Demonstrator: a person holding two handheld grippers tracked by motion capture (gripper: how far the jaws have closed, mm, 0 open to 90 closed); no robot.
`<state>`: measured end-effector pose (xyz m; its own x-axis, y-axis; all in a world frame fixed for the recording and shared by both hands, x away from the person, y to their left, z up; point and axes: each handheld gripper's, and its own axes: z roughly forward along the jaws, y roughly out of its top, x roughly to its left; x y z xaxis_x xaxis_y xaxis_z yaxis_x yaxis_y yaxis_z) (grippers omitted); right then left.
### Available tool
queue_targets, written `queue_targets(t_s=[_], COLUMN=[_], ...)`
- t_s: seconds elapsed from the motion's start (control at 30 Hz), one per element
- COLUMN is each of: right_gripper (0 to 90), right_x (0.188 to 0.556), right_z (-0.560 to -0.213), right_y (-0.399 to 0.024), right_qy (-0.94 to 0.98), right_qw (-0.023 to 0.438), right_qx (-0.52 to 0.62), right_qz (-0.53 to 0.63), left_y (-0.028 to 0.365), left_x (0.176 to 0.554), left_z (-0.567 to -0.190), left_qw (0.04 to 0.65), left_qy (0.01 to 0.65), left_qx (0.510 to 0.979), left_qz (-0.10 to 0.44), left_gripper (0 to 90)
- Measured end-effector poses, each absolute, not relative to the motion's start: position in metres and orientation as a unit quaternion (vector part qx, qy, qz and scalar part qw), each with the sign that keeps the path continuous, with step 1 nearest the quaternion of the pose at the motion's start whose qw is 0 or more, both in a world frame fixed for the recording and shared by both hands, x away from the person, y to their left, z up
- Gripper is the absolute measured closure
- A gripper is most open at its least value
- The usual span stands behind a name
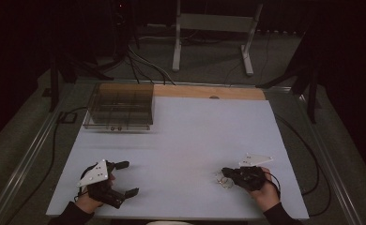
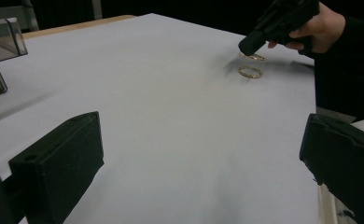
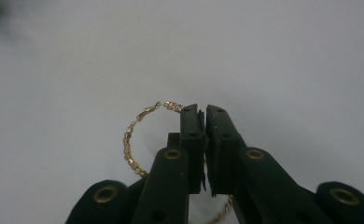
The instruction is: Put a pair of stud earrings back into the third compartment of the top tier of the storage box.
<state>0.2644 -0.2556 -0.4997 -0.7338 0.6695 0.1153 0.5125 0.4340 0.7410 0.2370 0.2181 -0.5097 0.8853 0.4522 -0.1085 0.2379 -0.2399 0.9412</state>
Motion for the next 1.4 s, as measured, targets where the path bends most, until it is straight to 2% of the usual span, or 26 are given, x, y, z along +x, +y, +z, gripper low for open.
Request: queue_targets(t_s=[1.4], right_gripper=[85.9], right_x=[0.347], right_z=[-0.437], right_y=[-0.15], right_qy=[0.864], right_qw=[0.104], right_qx=[0.293], right_qz=[0.396], left_y=[0.217], left_x=[0.238], left_z=[-0.51], left_qw=[0.573], left_qy=[0.221], left_qx=[0.783], left_qz=[0.096], left_gripper=[0.5])
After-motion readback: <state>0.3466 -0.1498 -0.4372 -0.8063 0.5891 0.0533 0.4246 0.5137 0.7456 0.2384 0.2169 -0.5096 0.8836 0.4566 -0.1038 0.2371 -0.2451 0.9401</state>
